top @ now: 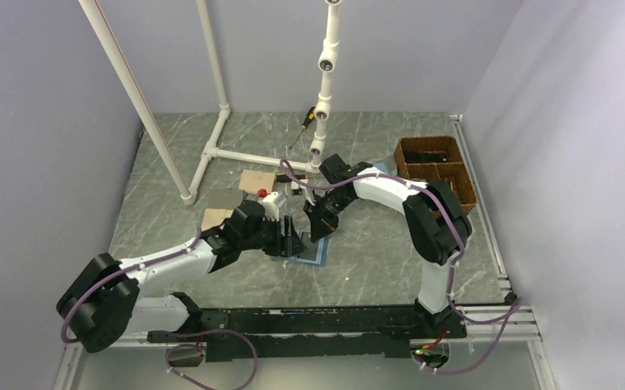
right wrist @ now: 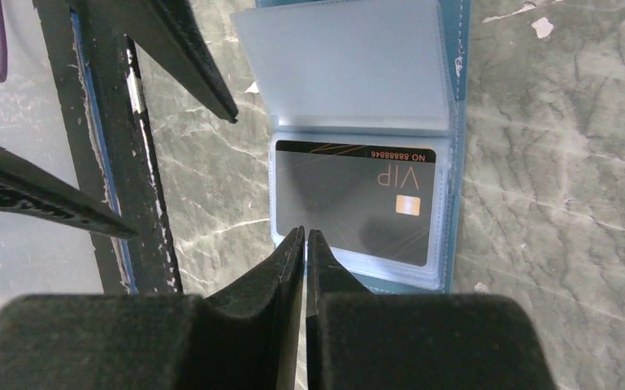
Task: Take the credit cards out of the card holder
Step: Remove the credit card from the card holder.
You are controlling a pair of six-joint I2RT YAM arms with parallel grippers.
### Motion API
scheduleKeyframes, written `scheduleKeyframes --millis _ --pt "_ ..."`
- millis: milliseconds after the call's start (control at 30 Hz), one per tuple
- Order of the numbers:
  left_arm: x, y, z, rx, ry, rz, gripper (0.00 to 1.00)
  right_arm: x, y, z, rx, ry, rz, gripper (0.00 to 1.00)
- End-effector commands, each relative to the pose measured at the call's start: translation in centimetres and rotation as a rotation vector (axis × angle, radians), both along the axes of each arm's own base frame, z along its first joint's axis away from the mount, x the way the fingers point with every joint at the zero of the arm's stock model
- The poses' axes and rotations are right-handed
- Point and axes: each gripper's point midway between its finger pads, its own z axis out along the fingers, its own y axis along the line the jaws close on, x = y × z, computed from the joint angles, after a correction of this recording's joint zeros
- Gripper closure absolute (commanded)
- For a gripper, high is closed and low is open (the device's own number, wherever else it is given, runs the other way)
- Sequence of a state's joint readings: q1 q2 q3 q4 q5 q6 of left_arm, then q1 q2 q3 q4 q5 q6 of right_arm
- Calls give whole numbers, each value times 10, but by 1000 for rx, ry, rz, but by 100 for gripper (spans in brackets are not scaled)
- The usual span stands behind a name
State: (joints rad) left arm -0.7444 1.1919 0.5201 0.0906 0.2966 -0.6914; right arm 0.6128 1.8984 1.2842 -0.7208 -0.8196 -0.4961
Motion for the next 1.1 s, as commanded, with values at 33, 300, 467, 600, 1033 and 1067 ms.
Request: scheduleKeyframes --millis 33,300,467,600,1033,1067 --pt "17 -18 22 -51 -77 -37 35 10 0 24 59 -62 25 92" --pt "21 -14 13 -44 -102 -6 34 10 -6 26 60 -69 39 92" --pt "24 -14 5 -27 -88 1 36 11 -9 21 38 -75 43 92" --pt "30 -11 -4 19 -89 22 41 12 -11 15 19 -67 37 92" --pt "39 -7 -25 84 -84 17 44 22 -13 -6 -58 -54 -32 93" --pt "40 -7 -26 87 -84 16 44 22 -14 -8 -62 -53 -33 93"
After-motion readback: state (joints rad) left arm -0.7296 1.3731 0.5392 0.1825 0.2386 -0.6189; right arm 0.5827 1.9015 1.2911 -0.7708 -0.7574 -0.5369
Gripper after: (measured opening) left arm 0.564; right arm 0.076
